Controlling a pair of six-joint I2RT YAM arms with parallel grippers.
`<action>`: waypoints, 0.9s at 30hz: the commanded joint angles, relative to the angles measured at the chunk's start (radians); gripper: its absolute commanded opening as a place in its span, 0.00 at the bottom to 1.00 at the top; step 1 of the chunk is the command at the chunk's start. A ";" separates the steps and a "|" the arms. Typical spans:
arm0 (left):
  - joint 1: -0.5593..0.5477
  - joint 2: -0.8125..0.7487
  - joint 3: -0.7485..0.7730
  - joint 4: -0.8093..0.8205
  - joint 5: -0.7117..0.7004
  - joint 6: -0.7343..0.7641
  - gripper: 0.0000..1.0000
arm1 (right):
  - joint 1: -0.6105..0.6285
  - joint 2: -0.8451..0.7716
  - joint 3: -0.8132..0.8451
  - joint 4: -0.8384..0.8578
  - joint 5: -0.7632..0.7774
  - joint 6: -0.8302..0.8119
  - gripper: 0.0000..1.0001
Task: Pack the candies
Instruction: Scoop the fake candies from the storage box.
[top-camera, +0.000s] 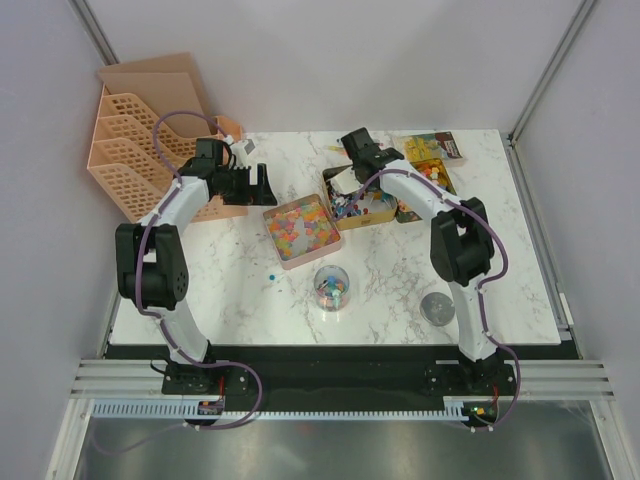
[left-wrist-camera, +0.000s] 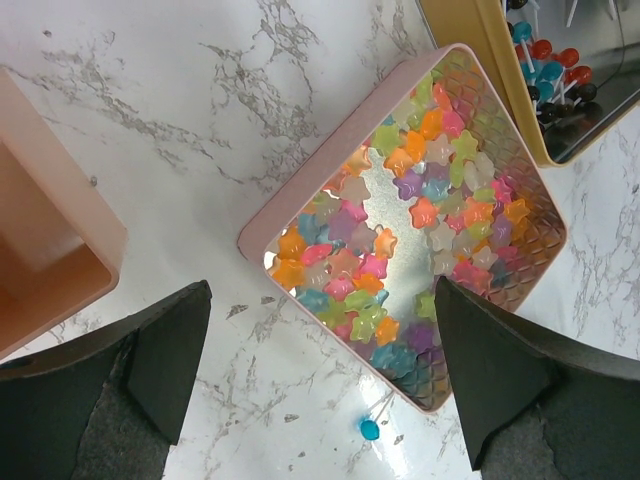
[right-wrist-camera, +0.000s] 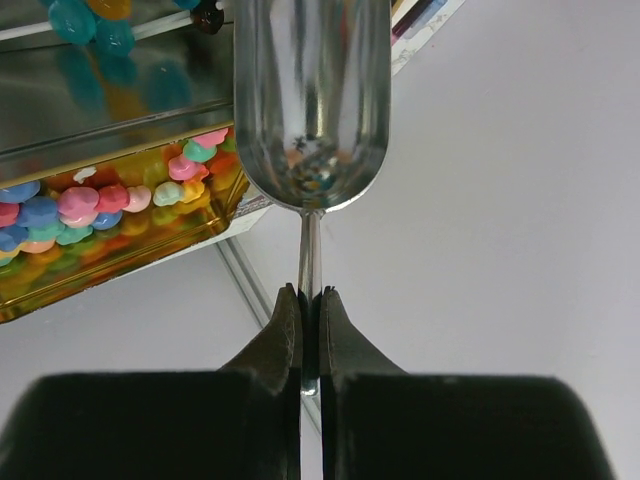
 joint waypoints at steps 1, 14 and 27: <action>0.004 -0.042 -0.011 0.037 -0.007 -0.012 1.00 | -0.001 -0.010 -0.019 -0.035 -0.080 -0.035 0.00; 0.004 -0.030 -0.023 0.037 -0.041 0.000 1.00 | -0.107 0.028 0.023 -0.101 -0.299 -0.176 0.00; 0.004 0.007 -0.028 0.035 -0.104 0.010 1.00 | -0.151 0.132 0.096 -0.048 -0.380 -0.417 0.00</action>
